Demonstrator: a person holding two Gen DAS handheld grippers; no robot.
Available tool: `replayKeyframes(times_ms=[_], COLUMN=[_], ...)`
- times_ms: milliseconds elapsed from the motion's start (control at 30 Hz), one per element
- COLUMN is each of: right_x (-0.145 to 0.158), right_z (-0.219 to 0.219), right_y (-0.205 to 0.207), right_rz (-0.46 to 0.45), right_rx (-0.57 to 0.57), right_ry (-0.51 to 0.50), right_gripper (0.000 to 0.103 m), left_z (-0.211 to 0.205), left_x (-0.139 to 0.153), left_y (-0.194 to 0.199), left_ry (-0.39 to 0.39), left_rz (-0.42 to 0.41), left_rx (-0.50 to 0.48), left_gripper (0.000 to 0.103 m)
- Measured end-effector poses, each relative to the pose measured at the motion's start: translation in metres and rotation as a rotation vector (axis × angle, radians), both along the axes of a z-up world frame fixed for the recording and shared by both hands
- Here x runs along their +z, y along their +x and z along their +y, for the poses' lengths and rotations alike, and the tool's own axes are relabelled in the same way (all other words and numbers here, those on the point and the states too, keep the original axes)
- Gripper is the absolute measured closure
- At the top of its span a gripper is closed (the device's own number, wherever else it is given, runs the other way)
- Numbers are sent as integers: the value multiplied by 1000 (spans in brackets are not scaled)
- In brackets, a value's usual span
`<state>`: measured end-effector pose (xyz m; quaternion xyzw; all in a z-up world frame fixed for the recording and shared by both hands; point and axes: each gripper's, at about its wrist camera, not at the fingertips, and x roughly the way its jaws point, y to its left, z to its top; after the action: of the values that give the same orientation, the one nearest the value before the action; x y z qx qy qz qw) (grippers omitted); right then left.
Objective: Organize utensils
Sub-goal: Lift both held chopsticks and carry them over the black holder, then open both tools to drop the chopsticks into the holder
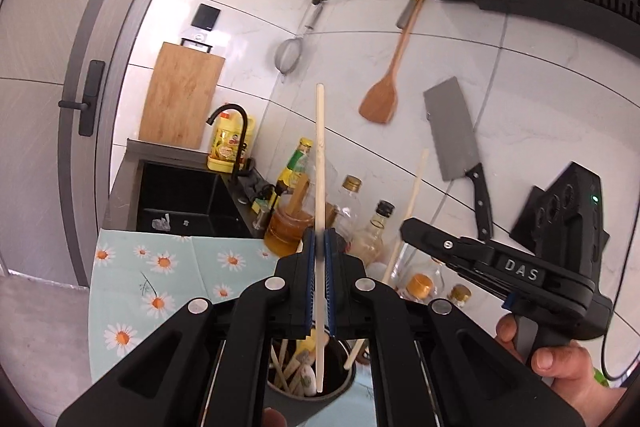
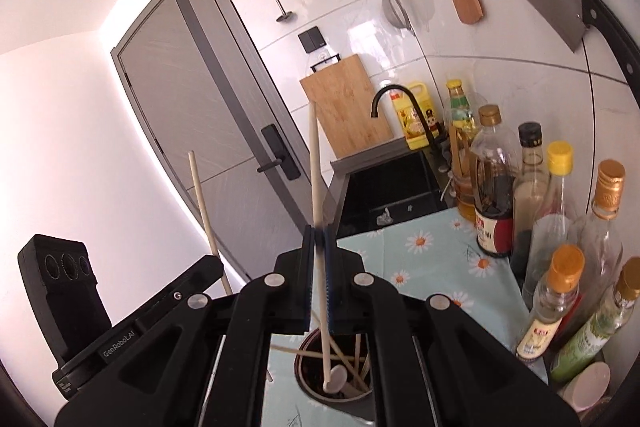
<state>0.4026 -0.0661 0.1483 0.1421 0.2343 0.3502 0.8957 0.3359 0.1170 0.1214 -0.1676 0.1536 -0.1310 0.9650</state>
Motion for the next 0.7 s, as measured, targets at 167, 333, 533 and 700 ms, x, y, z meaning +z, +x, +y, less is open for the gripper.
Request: replayKeyframes(times_ms=[167, 333, 533, 700], right_x=[-10, -29, -48, -54], right_z=[2, 8, 10, 14], right_y=[10, 17, 18, 14], right_rz=[-7, -5, 24, 32], right_rx=[-15, -22, -13, 2], right_ry=[5, -57, -83, -98], right_gripper=[97, 97, 97, 97], left_z=[2, 5, 3, -1], left_x=[-10, -28, -44, -46], left_y=[10, 22, 27, 29], left_ry=[-2, 2, 7, 14], left_rz=[0, 44, 70, 76], left_rx=[26, 44, 40, 36], left_gripper=[99, 99, 99, 98])
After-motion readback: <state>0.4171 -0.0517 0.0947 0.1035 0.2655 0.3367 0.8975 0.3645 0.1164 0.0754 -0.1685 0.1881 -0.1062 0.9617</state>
